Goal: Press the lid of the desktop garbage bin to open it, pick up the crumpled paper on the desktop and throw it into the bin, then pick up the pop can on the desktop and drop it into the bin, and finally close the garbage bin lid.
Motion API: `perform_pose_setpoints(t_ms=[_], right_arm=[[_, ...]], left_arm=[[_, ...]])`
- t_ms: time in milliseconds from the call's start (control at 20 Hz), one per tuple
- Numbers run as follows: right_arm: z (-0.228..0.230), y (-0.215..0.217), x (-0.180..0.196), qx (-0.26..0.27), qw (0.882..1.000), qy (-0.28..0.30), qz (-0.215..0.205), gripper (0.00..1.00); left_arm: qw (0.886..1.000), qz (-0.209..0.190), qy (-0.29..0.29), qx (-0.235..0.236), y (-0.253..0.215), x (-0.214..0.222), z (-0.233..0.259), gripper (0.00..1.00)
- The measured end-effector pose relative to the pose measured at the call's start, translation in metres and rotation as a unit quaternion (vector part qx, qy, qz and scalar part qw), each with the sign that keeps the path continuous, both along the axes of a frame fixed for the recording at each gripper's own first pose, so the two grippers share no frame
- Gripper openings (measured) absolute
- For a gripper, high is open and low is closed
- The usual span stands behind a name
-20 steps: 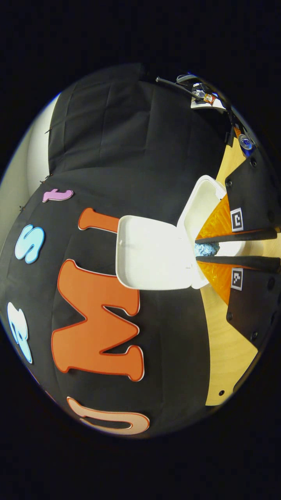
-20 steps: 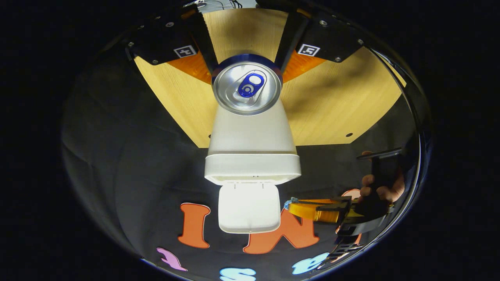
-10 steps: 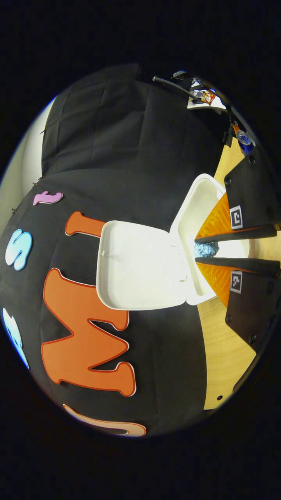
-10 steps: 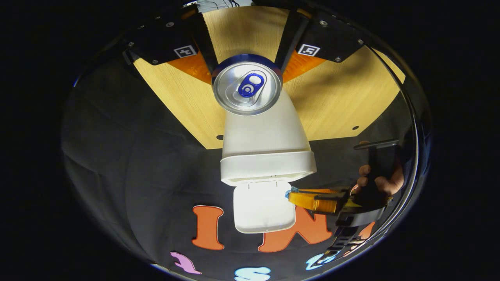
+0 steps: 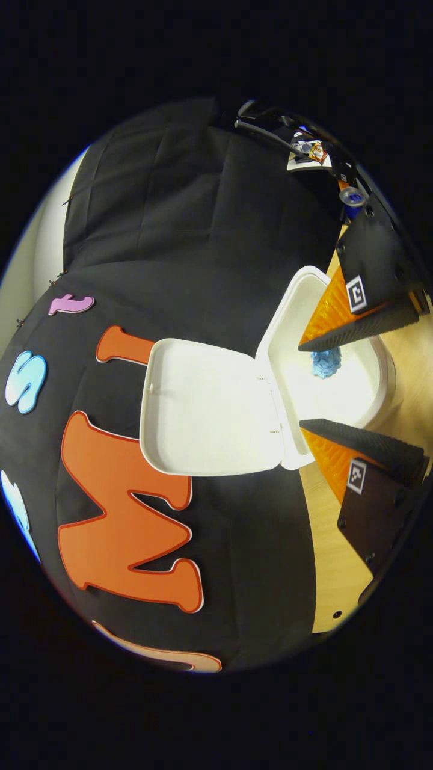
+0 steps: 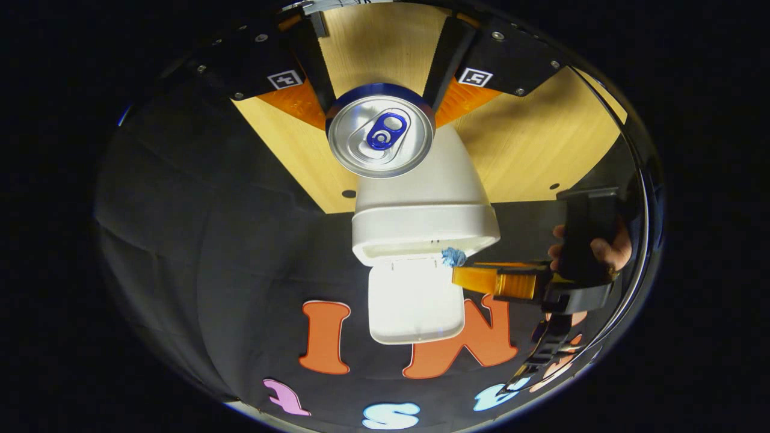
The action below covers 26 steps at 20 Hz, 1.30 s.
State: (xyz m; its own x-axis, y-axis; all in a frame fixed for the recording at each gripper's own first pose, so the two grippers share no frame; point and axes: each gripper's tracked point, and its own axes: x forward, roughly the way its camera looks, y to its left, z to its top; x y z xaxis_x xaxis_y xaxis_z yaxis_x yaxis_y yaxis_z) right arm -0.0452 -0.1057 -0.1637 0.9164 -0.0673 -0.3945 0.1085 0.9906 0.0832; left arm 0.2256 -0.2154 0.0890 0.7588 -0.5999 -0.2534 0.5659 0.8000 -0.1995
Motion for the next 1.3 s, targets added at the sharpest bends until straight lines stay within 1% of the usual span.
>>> perform_pose_setpoints(t_ms=[100,200,250,300,350,500,750,850,950,1100,1200,1250,1300], right_arm=[[0.018,-0.003,0.012,-0.008,1.000,-0.018,0.003,0.79],[0.041,-0.005,0.022,-0.017,0.999,-0.038,0.008,0.79],[0.051,-0.006,0.026,-0.022,0.999,-0.046,0.010,0.79],[0.059,-0.007,0.029,-0.025,0.998,-0.051,0.014,0.78],[0.067,-0.007,0.034,-0.029,0.998,-0.057,0.015,0.78],[0.088,-0.006,0.051,-0.033,0.996,-0.074,0.026,0.78],[0.111,0.010,0.078,-0.044,0.993,-0.091,0.054,0.78],[0.120,0.018,0.091,-0.052,0.992,-0.096,0.069,0.78],[0.132,0.028,0.107,-0.054,0.990,-0.103,0.085,0.78],[0.148,0.042,0.130,-0.064,0.985,-0.114,0.111,0.78],[0.152,0.049,0.143,-0.068,0.983,-0.116,0.126,0.78],[0.152,0.054,0.150,-0.073,0.982,-0.114,0.136,0.78],[0.152,0.058,0.157,-0.079,0.980,-0.115,0.144,0.78]], left_arm=[[1.000,0.006,-0.013,0.002,0.008,-0.001,0.004,0.77],[1.000,0.011,-0.024,0.007,0.016,-0.004,0.007,0.85],[0.999,0.013,-0.028,0.011,0.020,-0.007,0.006,0.87],[0.999,0.018,-0.031,0.017,0.025,-0.008,0.005,0.94],[0.999,0.021,-0.033,0.019,0.029,-0.011,0.005,0.96],[0.999,0.030,-0.037,0.023,0.040,-0.020,0.004,0.96],[0.995,0.053,-0.057,0.061,0.078,-0.041,-0.006,0.98],[0.993,0.075,-0.059,0.070,0.099,-0.050,-0.010,0.97],[0.990,0.100,-0.061,0.081,0.121,-0.060,-0.014,0.99],[0.985,0.142,-0.050,0.083,0.156,-0.071,-0.024,1.00],[0.980,0.174,-0.042,0.083,0.179,-0.078,-0.029,1.00],[0.977,0.189,-0.040,0.087,0.190,-0.080,-0.032,0.98],[0.973,0.207,-0.039,0.094,0.204,-0.083,-0.037,1.00]])
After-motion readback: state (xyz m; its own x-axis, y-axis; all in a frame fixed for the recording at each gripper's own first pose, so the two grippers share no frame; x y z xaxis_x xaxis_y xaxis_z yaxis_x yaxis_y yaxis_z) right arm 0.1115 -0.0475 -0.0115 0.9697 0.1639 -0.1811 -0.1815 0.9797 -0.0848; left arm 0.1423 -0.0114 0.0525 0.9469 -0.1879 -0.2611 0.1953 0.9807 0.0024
